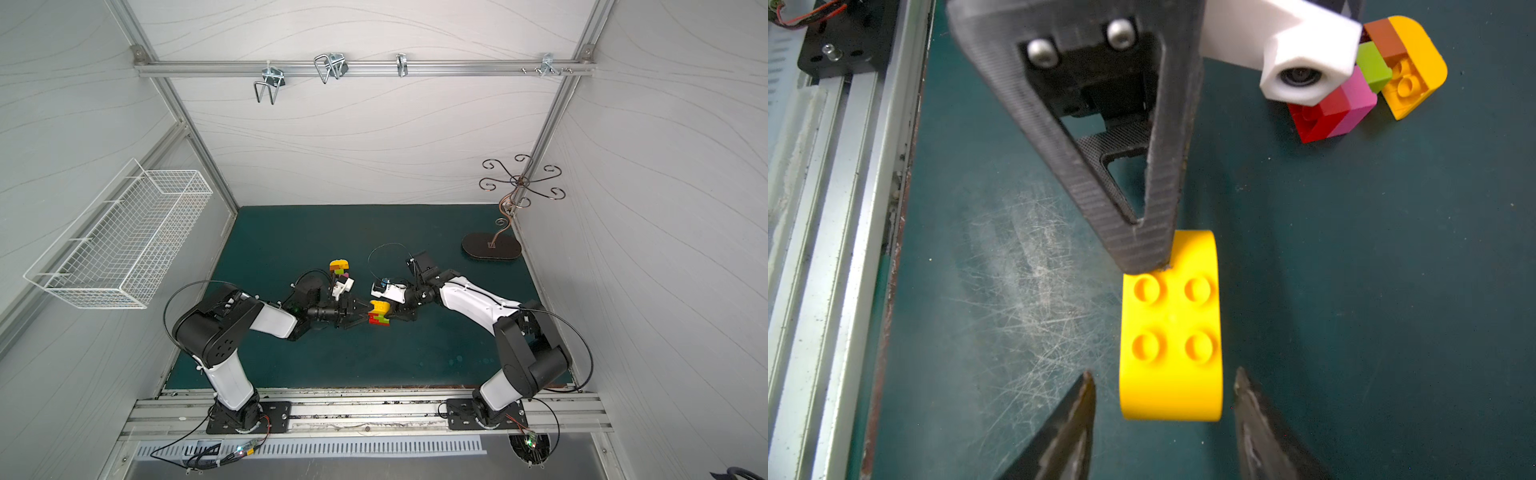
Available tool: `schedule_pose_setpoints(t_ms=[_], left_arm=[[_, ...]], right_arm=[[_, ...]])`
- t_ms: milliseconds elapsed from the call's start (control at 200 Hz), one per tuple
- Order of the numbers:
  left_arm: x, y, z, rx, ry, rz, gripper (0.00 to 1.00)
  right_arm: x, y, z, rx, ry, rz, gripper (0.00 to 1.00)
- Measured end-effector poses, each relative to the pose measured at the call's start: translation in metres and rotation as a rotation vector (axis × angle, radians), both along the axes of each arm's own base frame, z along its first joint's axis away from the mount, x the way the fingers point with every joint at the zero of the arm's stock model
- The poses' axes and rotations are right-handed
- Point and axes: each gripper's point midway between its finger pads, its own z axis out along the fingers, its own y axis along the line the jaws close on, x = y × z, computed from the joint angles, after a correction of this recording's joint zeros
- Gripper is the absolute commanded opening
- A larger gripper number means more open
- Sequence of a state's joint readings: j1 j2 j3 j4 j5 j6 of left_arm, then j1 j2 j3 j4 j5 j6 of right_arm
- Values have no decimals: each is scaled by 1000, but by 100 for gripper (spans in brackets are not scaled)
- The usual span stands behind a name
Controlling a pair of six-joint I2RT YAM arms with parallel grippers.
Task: Assemble the letter s with lego
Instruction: Assemble the lego brick with the lego brick, then pick up the lego brick from the center of the board.
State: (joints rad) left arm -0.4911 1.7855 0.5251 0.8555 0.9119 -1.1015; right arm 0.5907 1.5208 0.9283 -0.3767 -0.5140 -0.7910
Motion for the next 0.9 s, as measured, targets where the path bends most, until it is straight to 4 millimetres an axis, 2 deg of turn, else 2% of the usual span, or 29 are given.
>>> schedule_pose_setpoints(t_ms=[125, 145, 170, 185, 260, 420, 560, 645, 765, 900], left_arm=[[-1, 1, 3, 9, 1, 4, 89], [-1, 1, 4, 9, -1, 4, 90], [-1, 2, 6, 9, -6, 6, 92], [-1, 2, 8, 10, -7, 8, 93], [-1, 3, 16, 10, -26, 11, 99], [-3, 9, 45, 12, -91, 28, 99], [-5, 19, 78, 21, -154, 44, 99], [-7, 33, 101, 33, -202, 69, 99], [-7, 59, 126, 72, -255, 123, 99], [-7, 88, 138, 124, -276, 181, 98]], right_arm=[[-1, 0, 6, 15, -13, -2, 81], [-1, 0, 8, 19, -14, -5, 86], [-1, -1, 10, 23, -18, -6, 97], [-1, -1, 11, 26, -20, -8, 99], [-1, -3, 19, 49, -28, -21, 99], [-3, -20, 45, 111, -75, -83, 99], [-18, -32, 67, 186, -109, -140, 99], [-29, -35, 74, 246, -81, -188, 99], [-44, -32, 67, 284, -18, -249, 99], [-66, -20, 37, 266, 45, -286, 99]])
